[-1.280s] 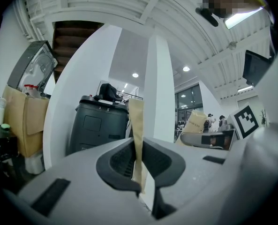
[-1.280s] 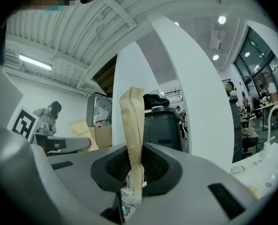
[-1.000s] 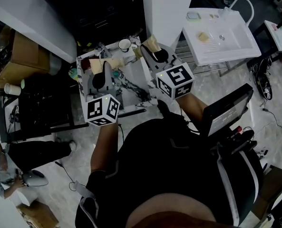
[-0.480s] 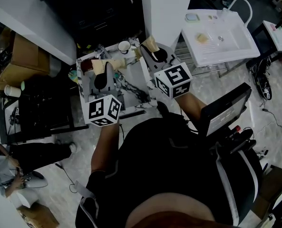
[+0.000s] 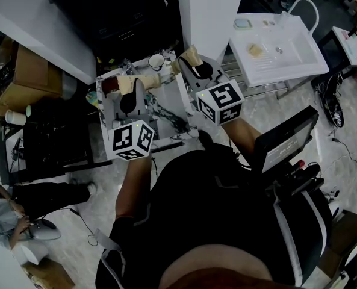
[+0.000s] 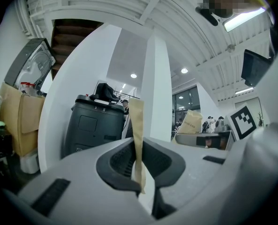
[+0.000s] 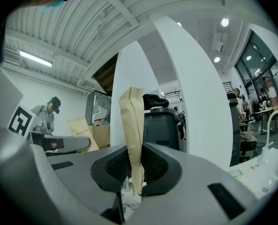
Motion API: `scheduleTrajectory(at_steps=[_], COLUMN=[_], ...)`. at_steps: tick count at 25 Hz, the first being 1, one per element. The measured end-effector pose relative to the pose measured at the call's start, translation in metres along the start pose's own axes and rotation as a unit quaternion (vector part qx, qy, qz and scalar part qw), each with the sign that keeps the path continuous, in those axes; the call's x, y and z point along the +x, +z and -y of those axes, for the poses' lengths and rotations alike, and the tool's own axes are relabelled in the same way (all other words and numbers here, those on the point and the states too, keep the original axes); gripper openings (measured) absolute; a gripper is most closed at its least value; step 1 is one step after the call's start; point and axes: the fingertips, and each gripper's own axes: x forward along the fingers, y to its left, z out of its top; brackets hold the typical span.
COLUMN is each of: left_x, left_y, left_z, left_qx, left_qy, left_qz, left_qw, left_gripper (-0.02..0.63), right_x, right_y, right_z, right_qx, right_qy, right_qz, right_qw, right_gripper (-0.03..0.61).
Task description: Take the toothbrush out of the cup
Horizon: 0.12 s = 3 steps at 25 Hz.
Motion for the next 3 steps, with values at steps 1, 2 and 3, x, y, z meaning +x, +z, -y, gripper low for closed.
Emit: scheduleTrajectory(at_steps=[1, 2, 3], left_x=[0.001, 0.002, 0.0031], left_y=[-0.0003, -0.0005, -0.0008], left_z=[0.0004, 0.0007, 0.0011], left_qx=[0.0, 0.001, 0.001], left_qy=[-0.001, -0.002, -0.002], left_qz=[0.0, 0.0, 0.0], left_qw=[1.0, 1.0, 1.0], left_gripper=[0.031, 0.031, 0.031], right_x=[0.0004, 0.0009, 0.0014], right_y=[-0.0005, -0.0009, -0.0013], right_z=[0.0009, 0.0018, 0.0026], right_qx=[0.001, 0.001, 0.002], right_qy=[-0.001, -0.001, -0.002], right_qz=[0.0, 0.0, 0.0], right_qw=[1.0, 1.0, 1.0], right_gripper=[0.052, 0.052, 0.052])
